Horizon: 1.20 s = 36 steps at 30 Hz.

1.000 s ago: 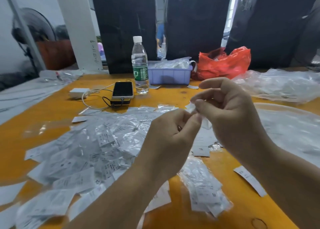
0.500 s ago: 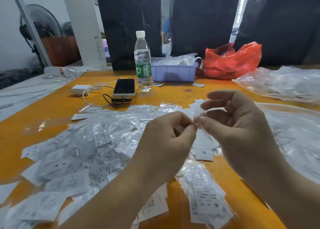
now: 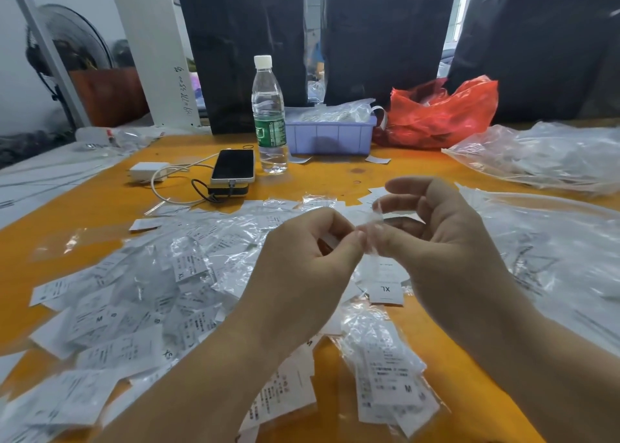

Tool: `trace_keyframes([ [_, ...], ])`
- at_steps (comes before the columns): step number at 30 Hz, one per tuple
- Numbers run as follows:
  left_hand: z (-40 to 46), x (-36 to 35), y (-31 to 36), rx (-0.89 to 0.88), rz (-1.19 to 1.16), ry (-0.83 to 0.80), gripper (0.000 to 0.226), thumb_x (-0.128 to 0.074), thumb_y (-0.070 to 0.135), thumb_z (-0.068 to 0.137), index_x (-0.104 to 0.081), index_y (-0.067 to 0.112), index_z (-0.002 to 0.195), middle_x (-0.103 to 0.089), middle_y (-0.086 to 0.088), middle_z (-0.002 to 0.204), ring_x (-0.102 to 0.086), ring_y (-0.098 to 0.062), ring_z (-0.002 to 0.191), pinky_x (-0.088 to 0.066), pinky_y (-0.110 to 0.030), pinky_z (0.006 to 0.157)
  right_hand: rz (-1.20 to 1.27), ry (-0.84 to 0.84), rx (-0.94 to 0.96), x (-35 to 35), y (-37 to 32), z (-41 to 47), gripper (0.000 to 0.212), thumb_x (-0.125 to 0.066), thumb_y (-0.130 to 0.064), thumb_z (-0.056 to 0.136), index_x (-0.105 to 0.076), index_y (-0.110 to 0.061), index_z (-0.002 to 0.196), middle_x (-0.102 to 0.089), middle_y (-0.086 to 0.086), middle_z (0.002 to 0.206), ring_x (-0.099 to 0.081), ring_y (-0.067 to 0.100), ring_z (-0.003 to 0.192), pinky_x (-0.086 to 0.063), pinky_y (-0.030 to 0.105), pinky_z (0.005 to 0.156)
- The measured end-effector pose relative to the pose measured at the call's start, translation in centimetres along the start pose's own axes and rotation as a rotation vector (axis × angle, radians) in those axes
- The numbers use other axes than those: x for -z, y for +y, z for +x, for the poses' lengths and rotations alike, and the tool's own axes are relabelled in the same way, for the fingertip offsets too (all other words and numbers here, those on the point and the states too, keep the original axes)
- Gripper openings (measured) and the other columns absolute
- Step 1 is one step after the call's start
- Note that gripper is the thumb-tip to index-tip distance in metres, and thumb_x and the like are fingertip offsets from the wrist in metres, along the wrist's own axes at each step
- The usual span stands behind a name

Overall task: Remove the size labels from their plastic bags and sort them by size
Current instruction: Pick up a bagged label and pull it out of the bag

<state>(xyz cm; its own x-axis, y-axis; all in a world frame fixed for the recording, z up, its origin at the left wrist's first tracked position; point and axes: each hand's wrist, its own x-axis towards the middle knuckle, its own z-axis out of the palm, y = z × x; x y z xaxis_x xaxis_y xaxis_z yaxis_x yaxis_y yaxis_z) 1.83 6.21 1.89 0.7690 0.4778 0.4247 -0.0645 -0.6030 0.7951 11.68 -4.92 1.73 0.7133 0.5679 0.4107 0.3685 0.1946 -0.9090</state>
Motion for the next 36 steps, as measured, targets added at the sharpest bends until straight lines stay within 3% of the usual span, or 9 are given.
trace_keyframes([
  [5, 0.0, 0.3, -0.1, -0.025, 0.061, 0.111, 0.021, -0.062, 0.033, 0.088, -0.061, 0.027, 0.068, -0.059, 0.018, 0.062, -0.055, 0.002, 0.059, -0.039, -0.008, 0.051, 0.002, -0.127, -0.108, -0.3, 0.1, -0.1, 0.038, -0.068, -0.048, 0.076, -0.057, -0.032, 0.109, -0.065, -0.014, 0.092, -0.069, 0.015, 0.085, -0.059, 0.039, 0.078],
  [8, 0.2, 0.5, -0.1, -0.027, 0.091, 0.127, 0.019, -0.063, 0.03, 0.086, -0.062, 0.026, 0.068, -0.058, 0.018, 0.061, -0.054, 0.002, 0.058, -0.039, -0.008, 0.05, 0.058, -0.181, -0.145, -0.7, 0.2, -0.1, 0.038, -0.07, -0.038, 0.075, -0.056, -0.027, 0.108, -0.069, -0.002, 0.084, -0.069, 0.02, 0.076, -0.058, 0.037, 0.071],
  [12, 0.5, 0.5, -0.4, 0.02, 0.084, 0.139, 0.019, -0.066, 0.031, 0.087, -0.064, 0.024, 0.069, -0.062, 0.014, 0.069, -0.055, 0.0, 0.064, -0.041, -0.008, 0.055, 0.045, -0.16, -0.1, -0.3, 0.3, 0.0, 0.032, -0.065, -0.003, 0.088, -0.054, -0.022, 0.111, -0.07, 0.003, 0.071, -0.067, 0.018, 0.063, -0.055, 0.029, 0.064],
  [15, 0.6, 0.4, -0.5, 0.058, 0.051, 0.123, 0.02, -0.064, 0.033, 0.088, -0.064, 0.025, 0.07, -0.062, 0.016, 0.068, -0.056, 0.001, 0.064, -0.042, -0.009, 0.055, 0.031, -0.165, -0.125, -0.1, 0.4, 0.2, 0.039, -0.065, 0.0, 0.087, -0.053, -0.024, 0.114, -0.07, 0.002, 0.07, -0.064, 0.016, 0.06, -0.055, 0.032, 0.066],
  [20, 0.7, 0.4, -0.6, 0.153, -0.117, -0.014, 0.022, -0.058, 0.034, 0.091, -0.069, 0.025, 0.075, -0.055, 0.003, 0.058, -0.05, -0.005, 0.054, -0.045, -0.027, 0.056, 0.068, -0.252, -0.184, 0.1, 0.3, 0.3, 0.044, -0.065, 0.001, 0.085, -0.053, -0.025, 0.117, -0.069, 0.006, 0.072, -0.06, 0.017, 0.06, -0.052, 0.032, 0.065],
  [25, 0.6, 0.5, -0.8, 0.096, -0.079, 0.04, 0.019, -0.063, 0.029, 0.091, -0.069, 0.025, 0.073, -0.06, 0.009, 0.059, -0.052, -0.001, 0.054, -0.045, -0.017, 0.052, 0.043, -0.239, -0.214, -0.2, 0.5, 0.1, 0.039, -0.068, -0.032, 0.081, -0.052, -0.027, 0.116, -0.068, 0.001, 0.074, -0.061, 0.016, 0.062, -0.054, 0.035, 0.064],
  [28, 0.5, 0.5, -0.8, 0.067, -0.009, 0.086, 0.02, -0.067, 0.036, 0.088, -0.066, 0.025, 0.072, -0.06, 0.012, 0.06, -0.055, -0.002, 0.057, -0.042, -0.01, 0.051, 0.015, -0.247, -0.227, -0.3, 0.3, 0.0, 0.034, -0.056, -0.061, 0.077, -0.062, -0.035, 0.099, -0.068, -0.002, 0.08, -0.063, 0.014, 0.066, -0.054, 0.034, 0.066],
  [30, 0.6, 0.4, -0.9, 0.068, 0.002, 0.096, 0.019, -0.069, 0.038, 0.085, -0.065, 0.026, 0.071, -0.062, 0.011, 0.064, -0.057, -0.003, 0.061, -0.043, -0.009, 0.053, 0.018, -0.255, -0.229, -0.3, 0.2, -0.1, 0.036, -0.056, -0.068, 0.074, -0.066, -0.037, 0.087, -0.069, -0.002, 0.081, -0.064, 0.014, 0.066, -0.052, 0.032, 0.065],
  [36, 0.7, 0.6, -1.2, 0.088, -0.016, 0.053, 0.014, -0.07, 0.037, 0.084, -0.066, 0.029, 0.073, -0.062, 0.012, 0.065, -0.056, -0.002, 0.062, -0.046, -0.016, 0.056, 0.015, -0.202, -0.155, -0.1, -0.2, -0.1, 0.014, -0.069, -0.024, 0.085, -0.07, -0.01, 0.083, -0.068, 0.003, 0.066, -0.062, 0.016, 0.059, -0.055, 0.029, 0.059],
])
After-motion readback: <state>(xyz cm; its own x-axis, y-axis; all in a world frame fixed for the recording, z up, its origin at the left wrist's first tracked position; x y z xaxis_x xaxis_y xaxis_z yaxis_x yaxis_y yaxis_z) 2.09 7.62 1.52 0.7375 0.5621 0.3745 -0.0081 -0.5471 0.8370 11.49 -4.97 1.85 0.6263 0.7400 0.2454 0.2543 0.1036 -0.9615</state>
